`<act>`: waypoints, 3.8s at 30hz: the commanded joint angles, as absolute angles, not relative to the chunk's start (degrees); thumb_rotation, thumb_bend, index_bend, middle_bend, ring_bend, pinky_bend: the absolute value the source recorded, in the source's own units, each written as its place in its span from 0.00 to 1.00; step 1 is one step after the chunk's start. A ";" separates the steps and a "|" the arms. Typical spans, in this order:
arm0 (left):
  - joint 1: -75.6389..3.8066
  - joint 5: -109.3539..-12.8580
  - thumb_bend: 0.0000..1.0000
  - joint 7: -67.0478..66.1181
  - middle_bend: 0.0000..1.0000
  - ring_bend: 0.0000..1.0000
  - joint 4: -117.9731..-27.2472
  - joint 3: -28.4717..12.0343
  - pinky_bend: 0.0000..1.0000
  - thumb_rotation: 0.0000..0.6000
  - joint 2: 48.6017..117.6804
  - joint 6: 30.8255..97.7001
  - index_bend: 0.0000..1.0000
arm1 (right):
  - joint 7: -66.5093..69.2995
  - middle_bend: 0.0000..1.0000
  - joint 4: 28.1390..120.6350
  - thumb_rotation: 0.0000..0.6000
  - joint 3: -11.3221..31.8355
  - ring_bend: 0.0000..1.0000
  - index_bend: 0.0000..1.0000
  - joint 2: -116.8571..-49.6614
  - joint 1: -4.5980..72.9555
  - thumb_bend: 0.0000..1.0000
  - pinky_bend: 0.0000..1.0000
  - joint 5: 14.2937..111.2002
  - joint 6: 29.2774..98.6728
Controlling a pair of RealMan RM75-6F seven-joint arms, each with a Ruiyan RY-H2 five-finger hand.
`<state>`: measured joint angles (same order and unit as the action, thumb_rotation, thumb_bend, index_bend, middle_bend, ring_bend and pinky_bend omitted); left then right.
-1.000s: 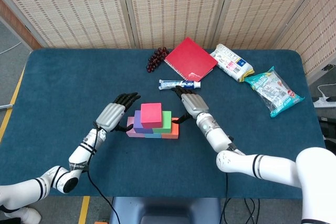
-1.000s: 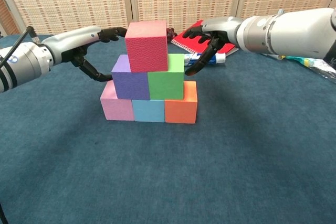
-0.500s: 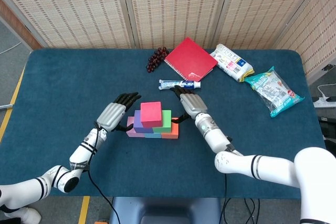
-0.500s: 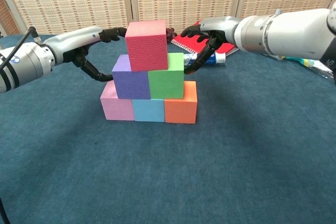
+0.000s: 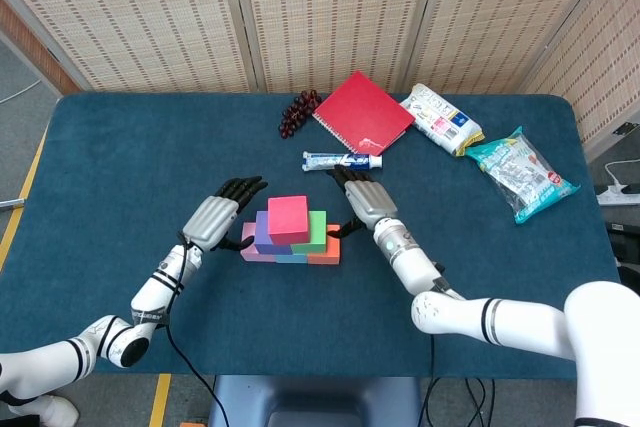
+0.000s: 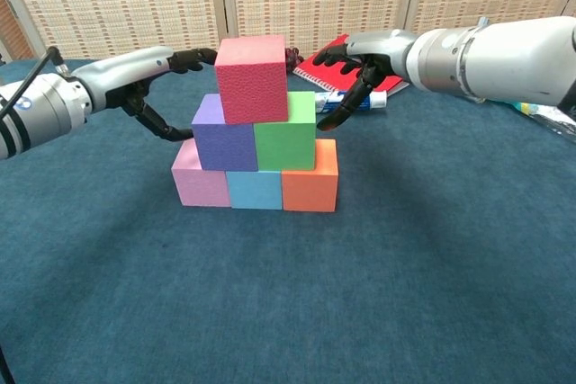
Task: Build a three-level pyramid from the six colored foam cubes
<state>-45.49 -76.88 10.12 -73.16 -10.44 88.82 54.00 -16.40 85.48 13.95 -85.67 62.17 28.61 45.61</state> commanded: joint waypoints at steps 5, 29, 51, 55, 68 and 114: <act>-45.52 -77.05 0.29 10.45 0.00 0.00 -73.01 -10.50 0.03 1.00 88.89 54.06 0.00 | -17.03 0.01 85.81 1.00 13.84 0.00 0.00 -85.87 62.23 0.00 0.00 28.35 46.02; -45.90 -77.16 0.29 10.65 0.00 0.00 -71.64 -10.53 0.03 1.00 89.59 53.72 0.00 | -18.52 0.01 87.31 1.00 13.72 0.00 0.00 -85.30 61.86 0.00 0.00 27.79 47.39; -40.48 -74.26 0.29 12.00 0.00 0.00 -67.03 -7.83 0.03 1.00 89.28 54.17 0.00 | -18.55 0.01 88.92 1.00 9.75 0.00 0.00 -80.36 57.23 0.00 0.00 31.37 47.03; -40.74 -74.64 0.29 11.39 0.00 0.00 -64.22 -7.88 0.03 1.00 91.66 54.28 0.00 | -19.06 0.01 85.98 1.00 9.86 0.00 0.00 -82.97 58.12 0.00 0.00 30.94 46.19; -42.20 -76.90 0.29 13.10 0.00 0.00 -60.55 -7.60 0.03 1.00 95.63 52.65 0.00 | -21.57 0.01 79.13 1.00 10.33 0.00 0.00 -89.65 60.58 0.00 0.00 29.16 45.18; -42.00 -78.30 0.28 14.80 0.00 0.00 -60.58 -7.83 0.03 1.00 95.49 52.82 0.00 | -24.84 0.01 79.43 1.00 11.20 0.00 0.00 -90.14 60.87 0.00 0.00 27.64 45.29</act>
<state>-42.04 -78.32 14.85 -60.53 -7.82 95.54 52.79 -24.82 79.29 11.21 -90.25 60.90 27.65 45.26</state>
